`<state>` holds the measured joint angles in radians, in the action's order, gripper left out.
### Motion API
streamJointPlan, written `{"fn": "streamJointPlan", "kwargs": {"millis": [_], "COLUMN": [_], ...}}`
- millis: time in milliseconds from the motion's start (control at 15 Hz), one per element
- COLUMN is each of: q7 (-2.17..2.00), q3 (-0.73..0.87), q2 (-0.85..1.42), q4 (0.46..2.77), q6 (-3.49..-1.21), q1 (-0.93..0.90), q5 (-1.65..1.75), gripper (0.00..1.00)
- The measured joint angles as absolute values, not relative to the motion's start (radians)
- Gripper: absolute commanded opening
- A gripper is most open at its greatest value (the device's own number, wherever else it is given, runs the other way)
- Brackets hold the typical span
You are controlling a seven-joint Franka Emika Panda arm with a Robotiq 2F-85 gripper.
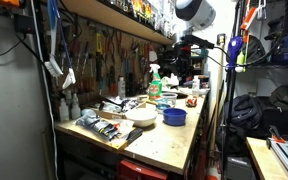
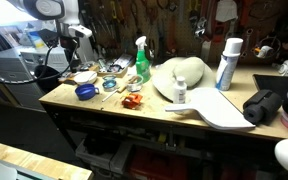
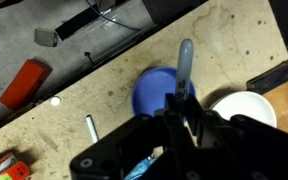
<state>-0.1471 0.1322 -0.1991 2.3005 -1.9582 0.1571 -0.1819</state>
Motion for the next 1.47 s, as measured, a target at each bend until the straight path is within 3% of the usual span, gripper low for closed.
{"fn": "streamJointPlan", "kwargs": {"millis": [733, 1467], "q7": [-0.044, -0.173], "q3": [0.084, 0.073], "q2": [-0.141, 0.035], "q4": [2.393, 2.35], "q6": [-1.918, -2.082], "q1": [0.093, 0.087], "q5": [-0.169, -0.173], "gripper": [0.04, 0.04]}}
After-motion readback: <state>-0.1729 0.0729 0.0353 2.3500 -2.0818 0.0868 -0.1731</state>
